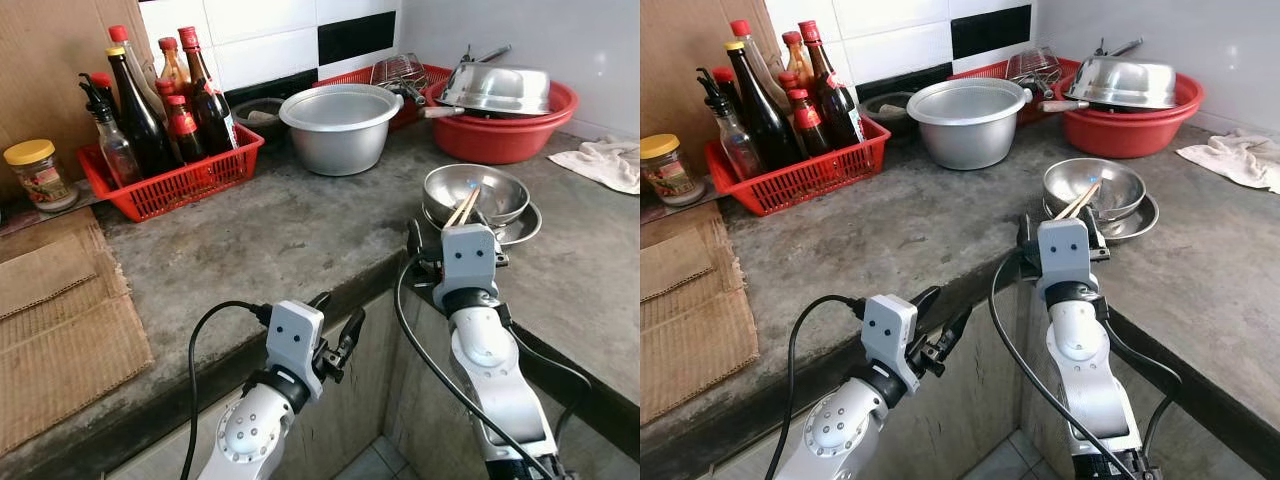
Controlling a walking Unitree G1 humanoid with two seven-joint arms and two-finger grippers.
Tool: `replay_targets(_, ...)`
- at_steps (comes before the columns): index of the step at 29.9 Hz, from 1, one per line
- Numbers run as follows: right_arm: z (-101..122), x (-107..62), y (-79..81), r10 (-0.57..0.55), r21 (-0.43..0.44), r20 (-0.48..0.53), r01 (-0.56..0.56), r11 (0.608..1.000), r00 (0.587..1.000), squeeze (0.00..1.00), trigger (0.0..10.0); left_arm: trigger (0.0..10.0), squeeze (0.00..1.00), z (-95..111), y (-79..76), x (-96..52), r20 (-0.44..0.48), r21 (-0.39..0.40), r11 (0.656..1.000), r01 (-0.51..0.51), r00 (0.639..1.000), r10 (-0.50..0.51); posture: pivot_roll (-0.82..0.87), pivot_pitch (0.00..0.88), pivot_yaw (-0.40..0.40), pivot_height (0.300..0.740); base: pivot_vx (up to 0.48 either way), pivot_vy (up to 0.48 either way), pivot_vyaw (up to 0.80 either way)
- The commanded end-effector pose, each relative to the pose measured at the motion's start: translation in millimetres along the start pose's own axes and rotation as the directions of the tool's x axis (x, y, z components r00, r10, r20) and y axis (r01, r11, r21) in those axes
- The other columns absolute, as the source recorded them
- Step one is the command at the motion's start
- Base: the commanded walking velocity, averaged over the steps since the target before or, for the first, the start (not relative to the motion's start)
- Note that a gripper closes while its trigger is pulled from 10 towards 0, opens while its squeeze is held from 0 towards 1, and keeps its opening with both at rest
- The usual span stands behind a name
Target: Kitchen organization
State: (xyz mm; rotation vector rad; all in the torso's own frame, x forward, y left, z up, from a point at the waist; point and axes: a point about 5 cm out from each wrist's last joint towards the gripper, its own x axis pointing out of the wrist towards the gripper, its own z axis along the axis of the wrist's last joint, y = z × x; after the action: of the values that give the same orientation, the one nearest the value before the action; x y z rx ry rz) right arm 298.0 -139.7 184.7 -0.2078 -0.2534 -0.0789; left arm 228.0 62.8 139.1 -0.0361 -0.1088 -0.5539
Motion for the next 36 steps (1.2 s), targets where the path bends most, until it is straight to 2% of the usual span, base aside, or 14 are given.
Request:
replay_targets(1, 3.8, 3.5, 1.2, -0.005, 0.018, 0.019, 0.004, 1.0, 1.0, 0.0, 10.0, 10.0, 0.0, 4.9, -0.9, -0.6, 0.026, 0.001, 1.0, 0.003, 1.0, -0.003, 0.09, 0.037, 0.026, 0.74, 0.0, 0.0, 0.0)
replay_targets(7, 3.7, 5.1, 2.2, -0.003, 0.018, 0.019, 0.003, 1.0, 1.0, 0.0, 10.0, 10.0, 0.0, 4.7, -0.9, -0.7, 0.026, 0.002, 1.0, 0.002, 1.0, -0.002, 0.09, 0.036, 0.023, 0.74, 0.0, 0.0, 0.0)
replay_targets(8, 3.6, 6.7, 2.4, -0.002, 0.017, 0.019, 0.002, 1.0, 1.0, 0.0, 5.6, 10.0, 0.0, 4.7, -0.8, -0.9, 0.026, 0.003, 1.0, 0.001, 1.0, -0.001, 0.09, 0.032, 0.024, 0.74, 0.0, 0.0, 0.0)
replay_targets(11, 3.5, 9.6, 1.4, -0.008, 0.013, 0.019, 0.008, 1.0, 1.0, 0.0, 0.0, 10.0, 0.0, 4.7, -0.9, -0.9, 0.028, 0.003, 1.0, 0.001, 1.0, -0.001, 0.1, 0.03, 0.026, 0.74, 0.0, 0.0, 0.0)
replay_targets(28, 6.7, 17.4, -9.2, -0.05, 0.0, 0.04, 0.05, 0.999, 0.998, 0.0, 0.0, 10.0, 0.0, 5.5, 0.7, 0.4, 0.03, 0.009, 1.0, -0.001, 1.0, 0.001, 0.1, 0.038, 0.025, 0.74, 0.0, 0.0, 0.0)
replay_targets(36, 9.4, 18.4, -9.5, -0.058, 0.006, 0.05, 0.058, 0.998, 0.997, 0.0, 0.0, 10.0, 0.0, 5.5, 1.6, 0.8, 0.029, 0.011, 1.0, -0.006, 1.0, 0.005, 0.1, 0.041, 0.027, 0.74, 0.0, 0.0, 0.0)
